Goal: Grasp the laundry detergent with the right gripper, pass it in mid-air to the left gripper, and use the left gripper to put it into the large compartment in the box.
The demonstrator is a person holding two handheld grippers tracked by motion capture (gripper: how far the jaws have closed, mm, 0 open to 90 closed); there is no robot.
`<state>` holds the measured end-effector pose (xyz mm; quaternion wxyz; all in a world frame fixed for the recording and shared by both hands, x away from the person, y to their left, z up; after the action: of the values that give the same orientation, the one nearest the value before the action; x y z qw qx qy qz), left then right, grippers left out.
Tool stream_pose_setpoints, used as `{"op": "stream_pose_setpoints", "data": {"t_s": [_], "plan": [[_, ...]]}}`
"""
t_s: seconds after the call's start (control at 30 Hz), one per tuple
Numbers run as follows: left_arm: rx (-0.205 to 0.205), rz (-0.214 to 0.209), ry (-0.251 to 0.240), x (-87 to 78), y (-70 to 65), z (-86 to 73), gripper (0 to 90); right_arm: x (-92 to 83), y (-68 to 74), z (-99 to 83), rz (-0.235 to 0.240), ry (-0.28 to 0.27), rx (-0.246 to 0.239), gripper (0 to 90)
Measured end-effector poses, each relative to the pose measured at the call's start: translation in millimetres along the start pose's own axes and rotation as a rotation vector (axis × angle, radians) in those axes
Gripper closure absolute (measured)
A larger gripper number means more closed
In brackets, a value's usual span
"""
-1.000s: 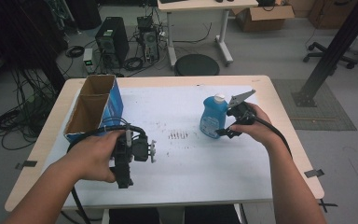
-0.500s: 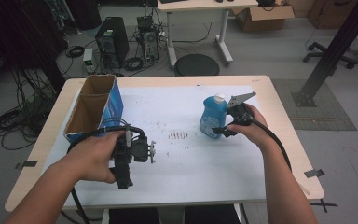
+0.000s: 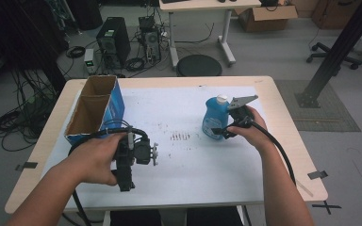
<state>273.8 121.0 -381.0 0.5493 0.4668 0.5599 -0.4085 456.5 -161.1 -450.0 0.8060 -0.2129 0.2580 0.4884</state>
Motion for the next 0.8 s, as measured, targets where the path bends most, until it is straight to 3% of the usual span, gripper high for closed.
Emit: {"op": "stream_pose_setpoints", "data": {"t_s": [0.7, 0.8], "plan": [[0.004, 0.000, -0.009, 0.9, 0.2, 5.2, 0.5, 7.2, -1.2, 1.1, -0.032, -0.089, 0.008, 1.6], [0.004, 0.000, -0.007, 1.1, 0.6, 5.3, 0.5, 8.6, -3.0, 1.3, -0.049, -0.111, 0.030, 1.6]]}}
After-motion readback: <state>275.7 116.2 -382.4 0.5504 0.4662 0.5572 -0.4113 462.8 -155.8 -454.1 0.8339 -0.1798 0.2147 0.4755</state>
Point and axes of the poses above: each handheld gripper's, and its own axes: x roughly forward along the jaws, z roughly out of its top, y roughly to its left, the point moved 8 cm from there along x, roughly forward along the jaws, and after that the axes turned 9 degrees about -x, right-handed, at the moved point
